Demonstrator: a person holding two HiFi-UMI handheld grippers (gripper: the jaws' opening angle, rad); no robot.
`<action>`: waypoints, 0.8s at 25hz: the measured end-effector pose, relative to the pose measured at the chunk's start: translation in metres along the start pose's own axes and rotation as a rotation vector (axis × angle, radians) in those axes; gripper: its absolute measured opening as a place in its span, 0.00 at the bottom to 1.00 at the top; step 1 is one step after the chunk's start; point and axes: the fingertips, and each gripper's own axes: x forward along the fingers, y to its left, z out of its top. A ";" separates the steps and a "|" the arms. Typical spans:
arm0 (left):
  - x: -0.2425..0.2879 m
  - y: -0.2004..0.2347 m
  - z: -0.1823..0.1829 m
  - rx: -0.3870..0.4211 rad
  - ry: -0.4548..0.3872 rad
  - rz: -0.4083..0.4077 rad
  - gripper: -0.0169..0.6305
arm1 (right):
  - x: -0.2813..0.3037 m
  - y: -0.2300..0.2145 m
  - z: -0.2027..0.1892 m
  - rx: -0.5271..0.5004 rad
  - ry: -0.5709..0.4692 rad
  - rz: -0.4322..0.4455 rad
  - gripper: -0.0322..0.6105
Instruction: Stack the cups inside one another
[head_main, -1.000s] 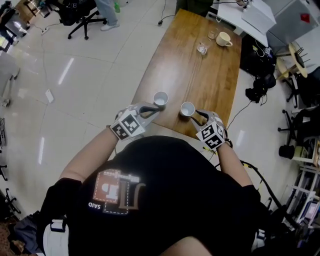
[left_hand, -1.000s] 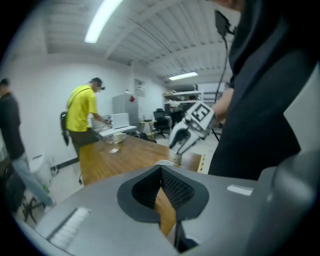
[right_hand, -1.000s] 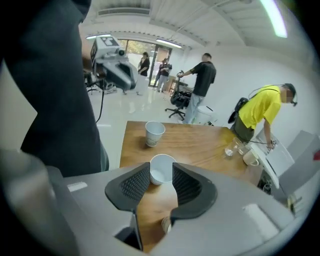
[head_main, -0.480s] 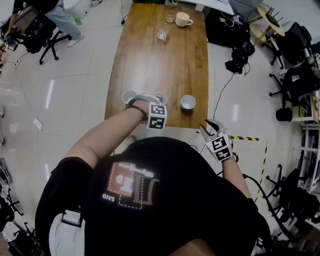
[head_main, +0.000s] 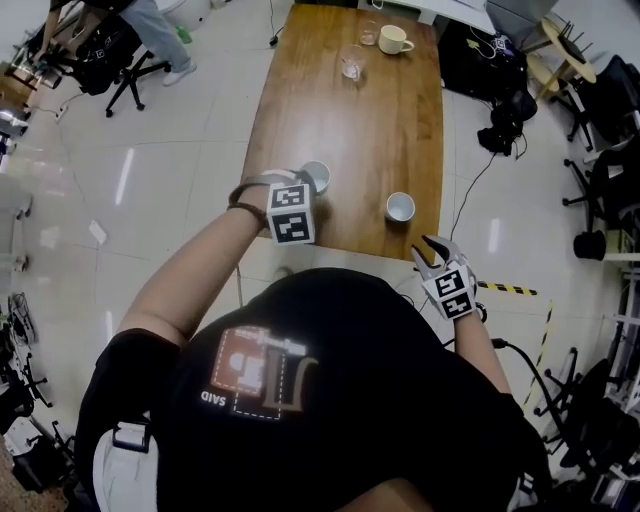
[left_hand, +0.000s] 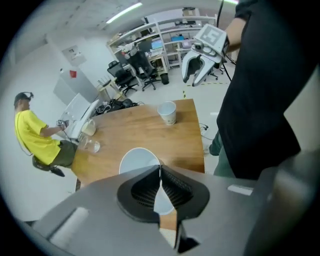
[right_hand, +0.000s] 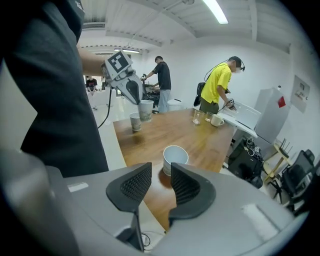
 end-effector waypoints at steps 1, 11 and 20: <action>-0.012 0.006 -0.017 -0.019 0.017 0.014 0.05 | 0.004 0.002 0.005 -0.006 -0.004 0.008 0.26; -0.006 -0.005 -0.095 -0.054 0.108 -0.004 0.05 | 0.025 0.020 0.034 -0.069 0.012 0.053 0.25; 0.030 -0.016 -0.105 -0.068 0.118 -0.055 0.05 | 0.018 0.019 0.022 -0.049 0.049 0.035 0.25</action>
